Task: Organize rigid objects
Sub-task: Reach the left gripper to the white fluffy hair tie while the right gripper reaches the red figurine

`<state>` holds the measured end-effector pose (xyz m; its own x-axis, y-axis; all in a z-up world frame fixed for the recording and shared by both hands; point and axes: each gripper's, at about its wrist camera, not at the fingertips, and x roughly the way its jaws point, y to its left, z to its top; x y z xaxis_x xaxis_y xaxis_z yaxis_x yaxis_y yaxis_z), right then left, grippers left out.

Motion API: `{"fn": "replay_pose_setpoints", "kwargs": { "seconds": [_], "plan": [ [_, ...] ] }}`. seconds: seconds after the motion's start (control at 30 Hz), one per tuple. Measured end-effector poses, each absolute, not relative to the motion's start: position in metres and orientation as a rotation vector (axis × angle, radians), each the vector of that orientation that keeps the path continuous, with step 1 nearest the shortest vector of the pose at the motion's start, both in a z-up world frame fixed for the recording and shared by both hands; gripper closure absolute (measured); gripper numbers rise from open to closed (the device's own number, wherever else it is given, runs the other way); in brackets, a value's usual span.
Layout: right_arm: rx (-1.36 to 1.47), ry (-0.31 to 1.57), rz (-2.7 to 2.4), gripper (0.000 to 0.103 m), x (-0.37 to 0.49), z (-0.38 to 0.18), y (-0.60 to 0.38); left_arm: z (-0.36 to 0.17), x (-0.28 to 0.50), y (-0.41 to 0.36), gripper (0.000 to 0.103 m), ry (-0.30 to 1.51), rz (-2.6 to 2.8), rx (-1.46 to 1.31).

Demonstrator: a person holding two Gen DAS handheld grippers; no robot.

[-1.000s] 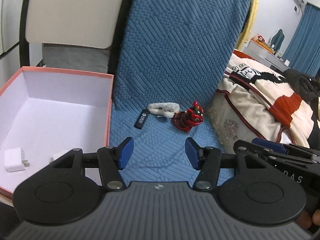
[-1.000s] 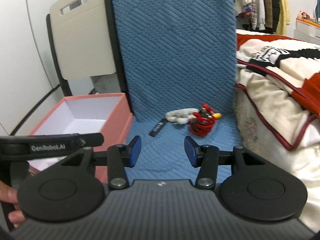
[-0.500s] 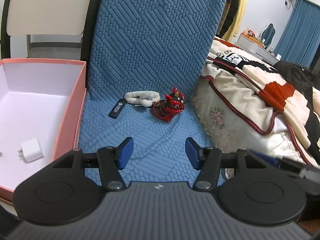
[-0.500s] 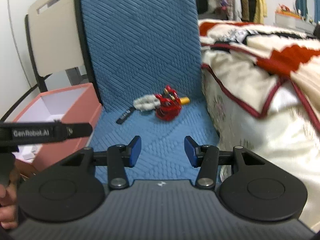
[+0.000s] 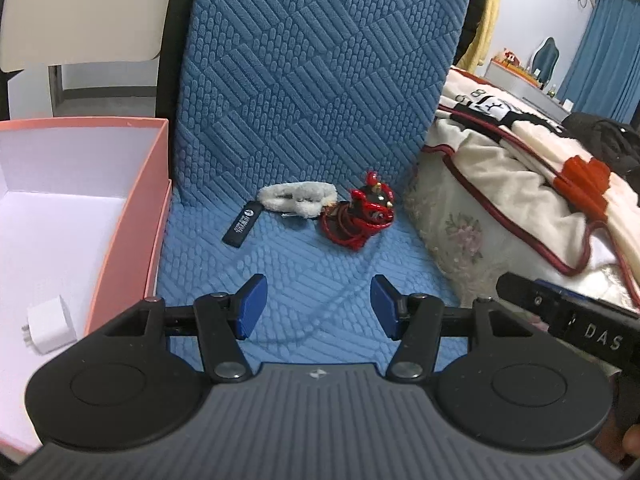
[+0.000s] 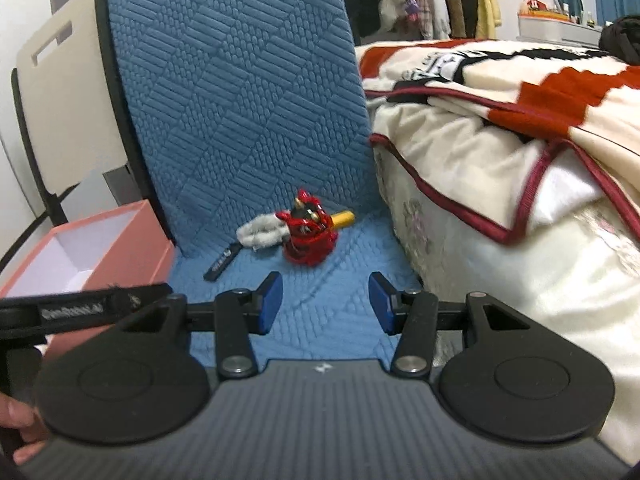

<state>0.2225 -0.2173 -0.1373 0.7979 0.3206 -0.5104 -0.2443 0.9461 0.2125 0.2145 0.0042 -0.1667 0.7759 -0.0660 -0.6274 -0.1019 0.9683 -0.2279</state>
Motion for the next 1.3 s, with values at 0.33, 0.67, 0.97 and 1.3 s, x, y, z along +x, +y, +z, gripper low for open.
{"fn": "replay_pose_setpoints", "kwargs": {
  "seconds": [0.33, 0.67, 0.97, 1.3],
  "plan": [
    [0.219, 0.545, 0.364, 0.052, 0.265, -0.142, -0.211, -0.173, 0.249, 0.002, 0.040, 0.695, 0.039, -0.265],
    [0.321, 0.652, 0.407, 0.052, 0.324, -0.160, -0.206, -0.200, 0.307, -0.007, 0.043, 0.709, 0.092, -0.230],
    [0.380, 0.733, 0.427, 0.050, 0.379, -0.173, -0.202, -0.226, 0.359, -0.014, 0.053, 0.711, 0.122, -0.250],
    [0.516, 0.844, 0.445, 0.048, 0.416, -0.191, -0.204, -0.245, 0.400, -0.020, 0.053, 0.690, 0.163, -0.195]
  ]
}}
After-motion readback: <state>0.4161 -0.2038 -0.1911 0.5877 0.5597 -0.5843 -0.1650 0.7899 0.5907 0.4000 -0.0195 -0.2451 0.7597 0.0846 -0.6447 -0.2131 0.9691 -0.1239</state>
